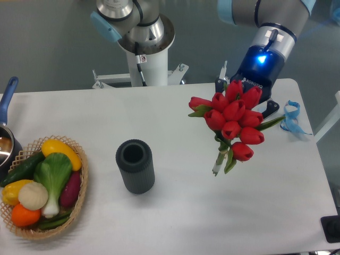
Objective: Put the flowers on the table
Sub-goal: 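Hold the red tulip bouquet in the gripper and shift it slightly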
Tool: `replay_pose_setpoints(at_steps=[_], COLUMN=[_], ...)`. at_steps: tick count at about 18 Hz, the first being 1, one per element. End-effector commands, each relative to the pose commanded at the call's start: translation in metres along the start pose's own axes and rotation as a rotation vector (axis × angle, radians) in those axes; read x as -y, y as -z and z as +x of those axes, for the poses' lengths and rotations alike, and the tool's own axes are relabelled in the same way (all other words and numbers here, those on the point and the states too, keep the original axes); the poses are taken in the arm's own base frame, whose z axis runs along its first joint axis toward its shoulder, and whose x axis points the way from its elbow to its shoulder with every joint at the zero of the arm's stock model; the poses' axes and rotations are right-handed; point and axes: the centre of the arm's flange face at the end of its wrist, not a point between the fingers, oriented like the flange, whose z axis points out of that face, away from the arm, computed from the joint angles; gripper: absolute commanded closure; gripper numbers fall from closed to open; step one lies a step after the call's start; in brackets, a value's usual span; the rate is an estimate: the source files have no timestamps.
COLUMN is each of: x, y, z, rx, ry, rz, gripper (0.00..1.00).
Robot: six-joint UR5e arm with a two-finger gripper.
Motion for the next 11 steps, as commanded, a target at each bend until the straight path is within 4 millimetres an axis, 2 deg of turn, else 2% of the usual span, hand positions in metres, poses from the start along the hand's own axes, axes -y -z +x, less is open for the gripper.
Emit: replay_pose_setpoints(at_steps=[1,7,11], x=[-0.004,0.003,0.002], y=[-0.001,0.007,0.016], z=[0.003,0.003,0.004], rx=[0.008,0.040,0.125], ry=[-0.004,-0.018,-0.044], rz=[-0.026,-0.070,-0.232], gripper=[0.69,0.69,0.69])
